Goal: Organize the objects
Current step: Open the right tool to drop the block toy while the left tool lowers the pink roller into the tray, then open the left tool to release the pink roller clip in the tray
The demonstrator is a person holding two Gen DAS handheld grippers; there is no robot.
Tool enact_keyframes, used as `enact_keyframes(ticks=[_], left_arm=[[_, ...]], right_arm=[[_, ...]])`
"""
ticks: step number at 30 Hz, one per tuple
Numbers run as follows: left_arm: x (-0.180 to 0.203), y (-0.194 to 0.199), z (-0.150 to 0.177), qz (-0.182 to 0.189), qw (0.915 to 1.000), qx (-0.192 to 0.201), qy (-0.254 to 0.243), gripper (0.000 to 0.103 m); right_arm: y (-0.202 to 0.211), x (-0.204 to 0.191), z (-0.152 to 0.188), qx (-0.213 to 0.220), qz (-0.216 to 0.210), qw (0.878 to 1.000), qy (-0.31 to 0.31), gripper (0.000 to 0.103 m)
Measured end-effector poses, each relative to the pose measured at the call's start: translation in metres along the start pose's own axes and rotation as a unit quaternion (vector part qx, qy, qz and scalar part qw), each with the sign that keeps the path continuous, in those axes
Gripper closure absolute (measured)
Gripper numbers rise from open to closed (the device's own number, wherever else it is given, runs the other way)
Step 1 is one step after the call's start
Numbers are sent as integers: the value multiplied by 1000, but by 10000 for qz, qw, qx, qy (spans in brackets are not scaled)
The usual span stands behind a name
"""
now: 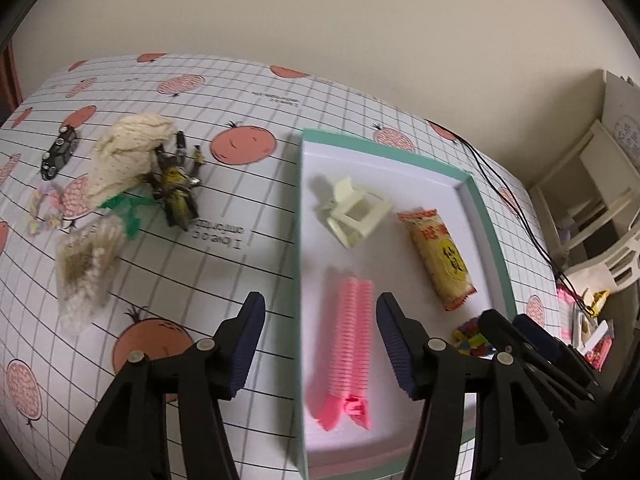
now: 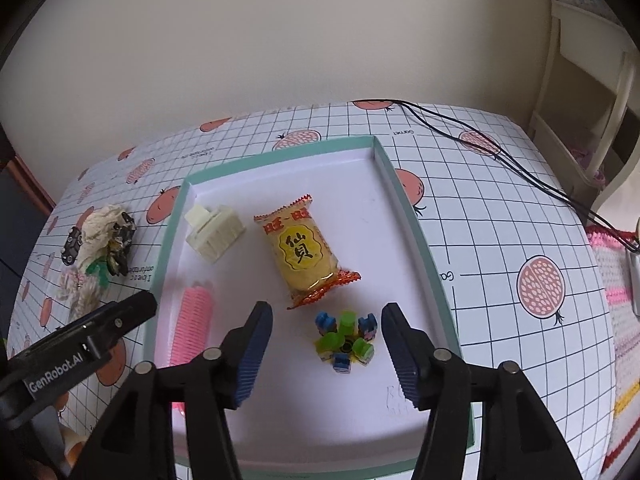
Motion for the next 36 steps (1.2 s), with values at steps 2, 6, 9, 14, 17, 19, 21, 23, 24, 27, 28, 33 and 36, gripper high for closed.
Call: enact_keyframes(ticks=[2,6,9,14,17,19,21,23,24,27,28,33,36], left_arm=[[-3,0,-2,-68,10000,21,35,31],[-12,1,-7,-188,9997,95,83,23],[-22,2,-12,-293,9993,168,139,19],[-37,4,-17,-403,9987,229,211,12],[-43,8,-19,-385,9984,290,291,5],[-46,9,-21,-383,9983,315,304,2],[-47,10,-22,-406,9982,359,267,1],[-48,11,-23,-451,9979,387,237,1],[-49,11,-23,-466,9979,389,244,1],[-53,12,-24,-466,9977,389,296,1],[-54,12,-25,-477,9976,393,306,1],[-57,13,-26,-504,9975,403,293,1],[-60,14,-27,-504,9975,410,280,1]], right_arm=[[-1,-1,0,3,-8,10000,15,34],[-1,-3,0,35,0,10000,61,30],[-1,-4,1,30,2,10000,63,21],[-3,-6,2,13,0,9999,100,14],[-3,-7,2,15,57,9999,139,2],[-3,-7,1,31,83,9999,139,0],[-3,-8,1,31,70,9999,123,0],[-4,-8,1,14,95,9998,155,0],[-4,-9,2,5,109,9998,172,0],[-4,-9,2,9,155,9997,196,0],[-3,-9,2,13,167,9997,186,0],[-3,-9,0,29,173,9997,163,0],[-3,-10,-1,41,171,9997,189,0]])
Point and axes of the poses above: each gripper's, at about its wrist camera, not at the fingertips, and y roughly against the way its jaws point, x to its right, z to its underside, the point moved 9 cm from there along -y, roughly the way its jaws point, and after that the axes turned 7 degrees about y, right-handed, at the moved point
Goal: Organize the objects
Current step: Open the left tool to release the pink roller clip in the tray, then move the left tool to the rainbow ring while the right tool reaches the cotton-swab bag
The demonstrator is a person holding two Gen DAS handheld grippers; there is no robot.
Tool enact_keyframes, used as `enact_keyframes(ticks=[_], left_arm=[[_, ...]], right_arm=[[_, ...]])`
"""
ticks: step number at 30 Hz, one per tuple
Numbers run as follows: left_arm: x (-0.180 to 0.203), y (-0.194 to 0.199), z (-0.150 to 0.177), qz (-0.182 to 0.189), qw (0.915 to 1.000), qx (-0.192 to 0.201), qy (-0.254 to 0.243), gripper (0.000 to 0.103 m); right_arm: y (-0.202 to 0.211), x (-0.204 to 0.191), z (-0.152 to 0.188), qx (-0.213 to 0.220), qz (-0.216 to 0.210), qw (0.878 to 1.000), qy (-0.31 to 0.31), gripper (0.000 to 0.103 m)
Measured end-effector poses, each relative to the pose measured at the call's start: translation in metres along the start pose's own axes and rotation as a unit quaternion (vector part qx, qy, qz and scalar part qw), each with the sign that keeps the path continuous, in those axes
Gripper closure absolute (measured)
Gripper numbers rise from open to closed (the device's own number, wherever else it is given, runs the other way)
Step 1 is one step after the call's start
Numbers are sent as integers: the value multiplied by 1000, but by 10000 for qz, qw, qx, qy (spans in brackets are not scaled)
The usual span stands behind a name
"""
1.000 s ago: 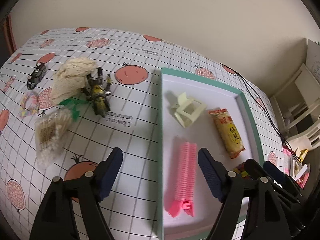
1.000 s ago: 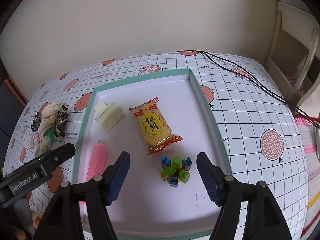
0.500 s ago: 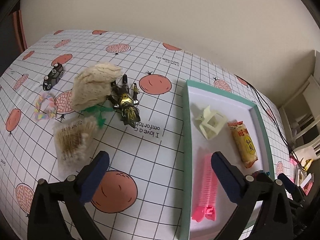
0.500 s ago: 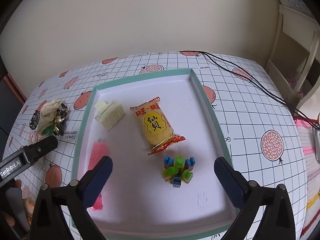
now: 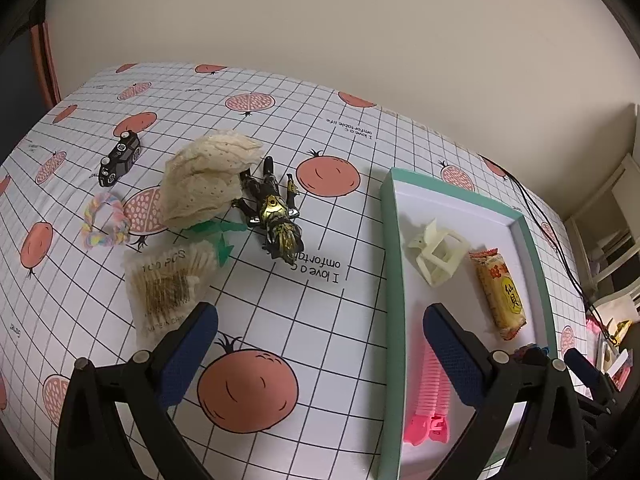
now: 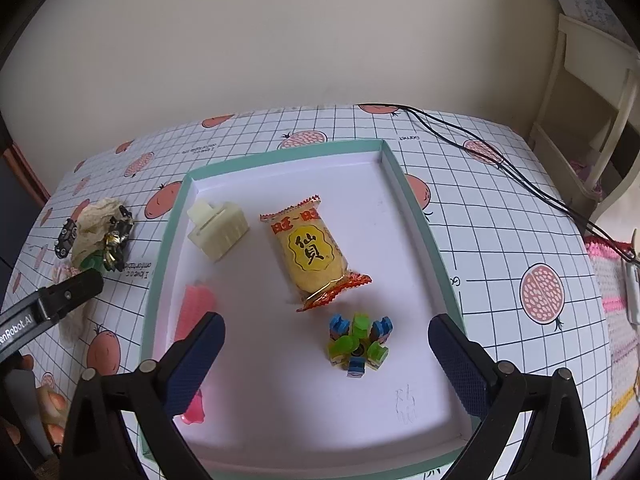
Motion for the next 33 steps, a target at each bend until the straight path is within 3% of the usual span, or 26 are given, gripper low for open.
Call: enact_keyframes(ticks=[13,18,33], left_arm=[[-26,5,-14,-113,9999,65,-80,1],[-49,11,-24,-157,9996,170,144,1],[-137,25,-50,-595,9965,360,462,1]], right_arm=[[3,-8,-3,84,39,9999,80,0],[4,-20,-8,161,-12,9998,121,0],[5,-95,-25,452,-331,9970,537,0]])
Point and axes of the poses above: each gripper's, at about its wrist camera, not at the fingertips, and y roughly against the way its jaws point, x to its right, z to its underside, the point moved 9 cm from there along -y, roughly the way its jaws point, and after that the axes turned 7 degrees about y, right-handed, at the moved point
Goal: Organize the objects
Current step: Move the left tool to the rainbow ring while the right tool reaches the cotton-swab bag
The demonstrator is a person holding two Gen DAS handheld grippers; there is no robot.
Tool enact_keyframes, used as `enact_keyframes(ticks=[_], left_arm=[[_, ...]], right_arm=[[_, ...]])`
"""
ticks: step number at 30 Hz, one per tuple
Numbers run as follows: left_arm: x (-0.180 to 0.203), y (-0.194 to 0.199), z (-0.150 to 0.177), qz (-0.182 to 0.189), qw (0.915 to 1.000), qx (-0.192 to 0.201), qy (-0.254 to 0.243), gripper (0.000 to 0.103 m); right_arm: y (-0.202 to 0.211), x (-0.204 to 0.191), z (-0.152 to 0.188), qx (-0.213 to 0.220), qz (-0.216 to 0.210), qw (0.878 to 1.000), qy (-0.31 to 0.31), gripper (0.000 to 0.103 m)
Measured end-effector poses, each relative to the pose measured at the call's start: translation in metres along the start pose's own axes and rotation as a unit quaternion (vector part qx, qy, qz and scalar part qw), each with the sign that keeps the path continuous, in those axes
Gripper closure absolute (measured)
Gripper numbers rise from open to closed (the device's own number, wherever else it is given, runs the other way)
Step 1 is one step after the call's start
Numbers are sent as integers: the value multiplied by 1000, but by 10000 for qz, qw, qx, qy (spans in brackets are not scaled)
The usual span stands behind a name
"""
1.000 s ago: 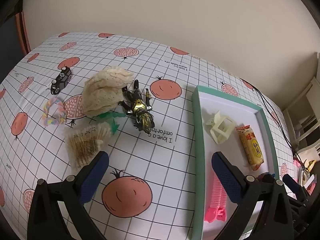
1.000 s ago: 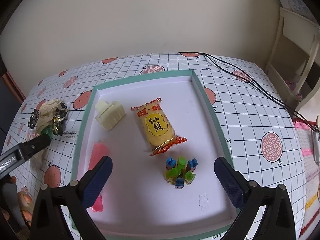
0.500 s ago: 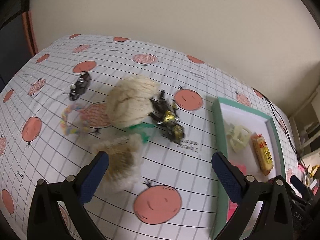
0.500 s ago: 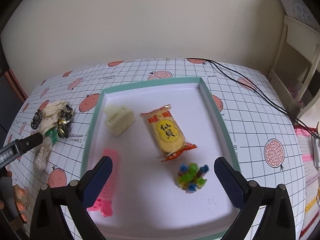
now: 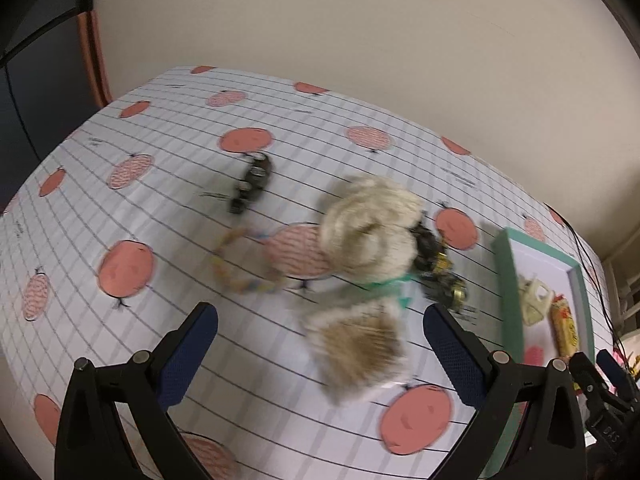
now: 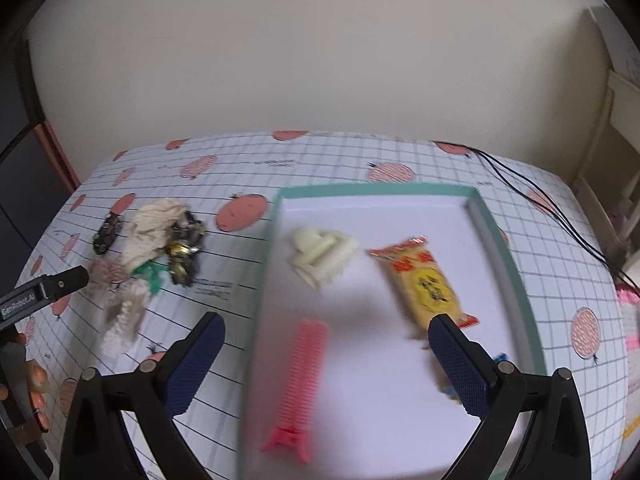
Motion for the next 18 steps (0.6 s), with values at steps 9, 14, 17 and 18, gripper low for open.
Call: enact_keyframes(ticks=[9,14,17,18], left_arm=[[-59,-4,-16,-182,9992,39,350,1],[-84,-7,-21,-249,9981,82,564,1],[-92,-11,-22,-205,9975,35,680,1],[-93,-12,-22,-220,9976,30,663,1]], right_arm=[[-7,-54,-8,84,-348,9992,170,0],[-14,-86,-10,54,-559,9979,317,0],[-18,-111,-9,11,-703,9963,489,0],[-20,-117,-8,-5,-741,9958,542,0]])
Point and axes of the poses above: each gripper's, at about its wrist camera, not at the fingertips, and y roughly against the way its jaws point, x to its right, z to its underside, the point moved 9 cm from there along -y, roughly the way its jaws point, and after that the axes turned 7 degrees about y, right-handed, at the moved point
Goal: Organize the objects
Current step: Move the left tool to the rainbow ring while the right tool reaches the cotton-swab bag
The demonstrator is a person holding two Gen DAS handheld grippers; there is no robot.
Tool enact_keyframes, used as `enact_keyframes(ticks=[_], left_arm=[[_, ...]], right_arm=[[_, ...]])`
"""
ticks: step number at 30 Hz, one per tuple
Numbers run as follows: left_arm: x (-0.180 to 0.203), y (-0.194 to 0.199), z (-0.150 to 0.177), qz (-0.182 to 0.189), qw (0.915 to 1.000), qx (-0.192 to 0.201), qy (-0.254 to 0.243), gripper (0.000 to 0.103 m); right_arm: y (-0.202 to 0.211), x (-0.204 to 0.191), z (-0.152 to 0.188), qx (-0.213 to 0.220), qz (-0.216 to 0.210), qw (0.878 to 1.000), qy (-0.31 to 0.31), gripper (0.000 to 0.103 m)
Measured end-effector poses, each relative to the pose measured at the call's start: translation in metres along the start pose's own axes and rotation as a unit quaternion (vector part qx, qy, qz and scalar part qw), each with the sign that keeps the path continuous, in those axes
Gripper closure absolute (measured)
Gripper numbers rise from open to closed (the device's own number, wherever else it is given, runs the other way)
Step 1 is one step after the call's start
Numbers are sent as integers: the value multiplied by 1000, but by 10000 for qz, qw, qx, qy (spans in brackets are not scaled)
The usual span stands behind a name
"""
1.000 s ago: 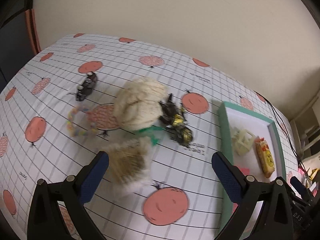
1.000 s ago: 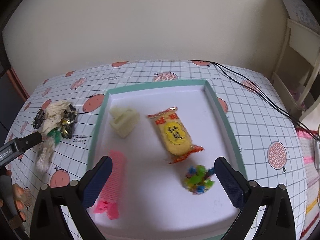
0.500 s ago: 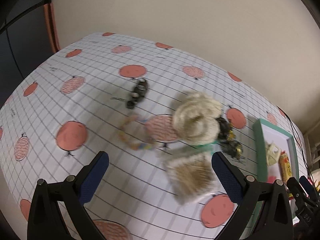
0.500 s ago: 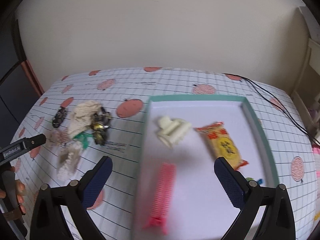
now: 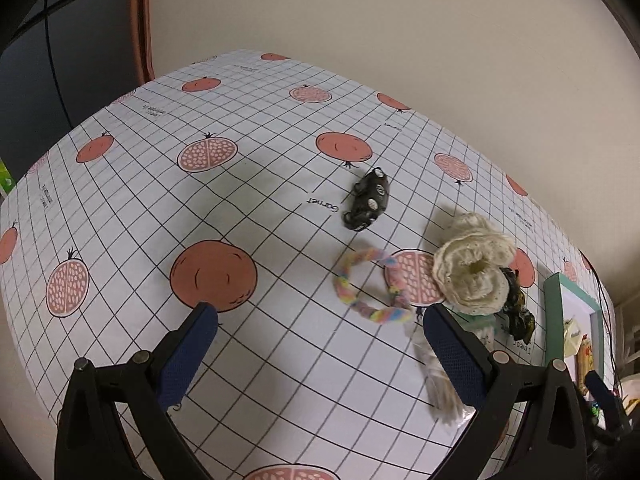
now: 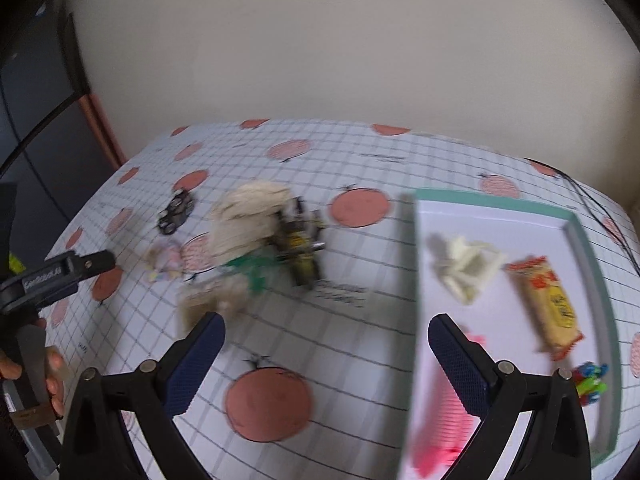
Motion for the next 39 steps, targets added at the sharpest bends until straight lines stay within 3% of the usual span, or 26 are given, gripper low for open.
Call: enact_keyframes(ticks=[12,29,37,39], left_arm=[[7,-19,-1,39,9998,-159,-118,1],[44,-64,13,-138,9966,-362,-731,1],[46,-65,12,-115,9967,-326,-739,17],[47,-66,13,-117,9964,-342,-767,30]], right_arm=[[-38,-70,12,-370,-378,9971,543,0],[-70,-82,22,-631,-415,9953,608,0],[-67,-78,19,-567,-423,9965,454,8],[-67,-77,19,-573,-436,9965,434,12]])
Point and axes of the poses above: each gripper's, at about its wrist camera, not at the fingertips, and y roughly against the way its jaws point, x to its right, z to its underside, the point moved 9 cm from there along -y, roughly the way its jaws point, and after that the axes turned 7 degrees about y, right-handed, at the moved point
